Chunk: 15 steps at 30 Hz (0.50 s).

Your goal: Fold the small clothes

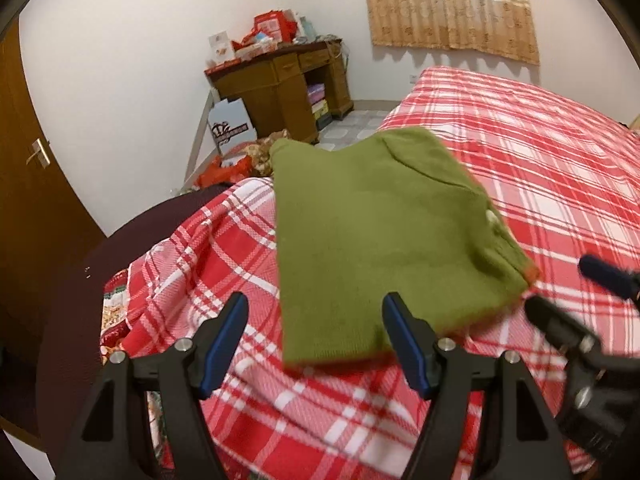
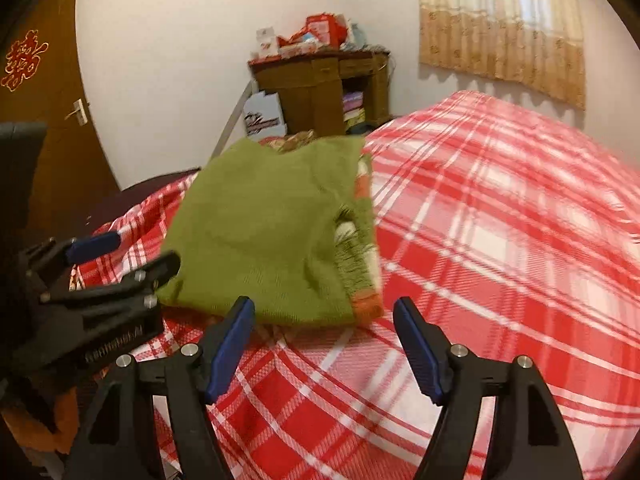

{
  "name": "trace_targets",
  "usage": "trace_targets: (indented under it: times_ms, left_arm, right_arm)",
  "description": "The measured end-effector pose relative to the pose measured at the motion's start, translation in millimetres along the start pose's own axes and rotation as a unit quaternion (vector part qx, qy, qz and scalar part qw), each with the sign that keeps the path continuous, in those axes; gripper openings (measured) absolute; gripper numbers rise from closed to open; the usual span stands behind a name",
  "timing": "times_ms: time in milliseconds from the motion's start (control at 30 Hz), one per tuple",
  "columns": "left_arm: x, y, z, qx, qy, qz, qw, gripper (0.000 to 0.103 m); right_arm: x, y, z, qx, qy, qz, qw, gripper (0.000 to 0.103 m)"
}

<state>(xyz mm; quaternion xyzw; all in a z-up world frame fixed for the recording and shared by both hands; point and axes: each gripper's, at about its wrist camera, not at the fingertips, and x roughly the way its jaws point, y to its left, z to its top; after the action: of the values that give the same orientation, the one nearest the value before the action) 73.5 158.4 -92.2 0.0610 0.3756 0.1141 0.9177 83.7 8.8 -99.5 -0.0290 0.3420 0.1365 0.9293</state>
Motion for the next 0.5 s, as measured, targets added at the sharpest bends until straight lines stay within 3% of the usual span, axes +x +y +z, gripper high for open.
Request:
trace_targets:
  times_ms: [433,500]
  left_arm:
    - [-12.1,-15.8,-9.4,-0.007,0.046,-0.012,0.9989,0.077]
    - [-17.5,-16.1,-11.6,-0.01,0.041,0.0,0.9991,0.088]
  right_arm:
    - [-52.4,-5.6,11.4,0.018,0.016,-0.092,0.996,0.073]
    - [-59.0,-4.1,14.0,0.015,0.017,-0.108,0.994,0.073]
